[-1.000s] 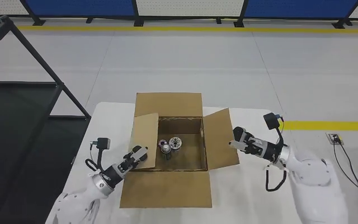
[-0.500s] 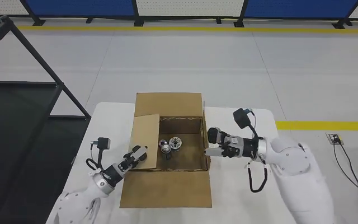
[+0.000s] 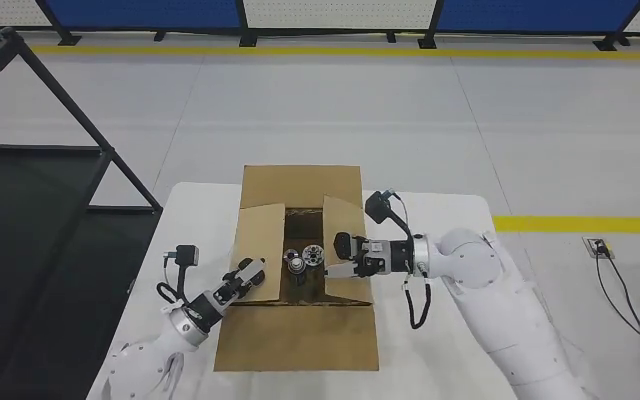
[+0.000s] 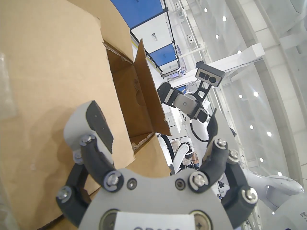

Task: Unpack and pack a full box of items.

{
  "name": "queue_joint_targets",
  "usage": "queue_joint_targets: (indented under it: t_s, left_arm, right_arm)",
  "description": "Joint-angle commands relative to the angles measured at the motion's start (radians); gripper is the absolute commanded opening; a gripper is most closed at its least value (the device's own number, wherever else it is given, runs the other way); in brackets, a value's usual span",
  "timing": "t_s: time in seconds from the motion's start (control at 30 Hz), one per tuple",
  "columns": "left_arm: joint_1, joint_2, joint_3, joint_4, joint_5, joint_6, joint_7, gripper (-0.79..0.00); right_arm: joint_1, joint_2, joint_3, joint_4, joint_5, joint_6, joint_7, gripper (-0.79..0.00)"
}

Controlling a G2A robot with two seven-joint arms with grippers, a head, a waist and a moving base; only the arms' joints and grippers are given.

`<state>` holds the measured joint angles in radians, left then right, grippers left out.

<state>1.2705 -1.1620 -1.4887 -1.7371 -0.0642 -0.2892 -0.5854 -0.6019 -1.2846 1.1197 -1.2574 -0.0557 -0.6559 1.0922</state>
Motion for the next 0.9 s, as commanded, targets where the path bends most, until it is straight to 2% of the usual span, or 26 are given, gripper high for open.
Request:
queue_joint_targets:
  t_s: [0.0,0.17,0.33,0.87]
  left_arm:
    - [0.000,0.000,0.000,0.000,0.000,0.000,0.000,0.000]
    - [0.000,0.000,0.000,0.000,0.000,0.000,0.000,0.000]
    - [0.006,0.000,0.014,-0.016,0.026,0.018,0.011,0.000]
    - [-0.023,-0.001,0.066,0.015,0.053,0.057,0.019,0.000]
  right_arm:
    - [0.000,0.000,0.000,0.000,0.000,0.000,0.000,0.000]
    - [0.000,0.000,0.000,0.000,0.000,0.000,0.000,0.000]
    - [-0.007,-0.006,-0.041,-0.007,-0.048,0.057,-0.062,0.000]
    - [0.090,-0.037,-0.181,0.130,-0.116,0.085,-0.115,0.000]
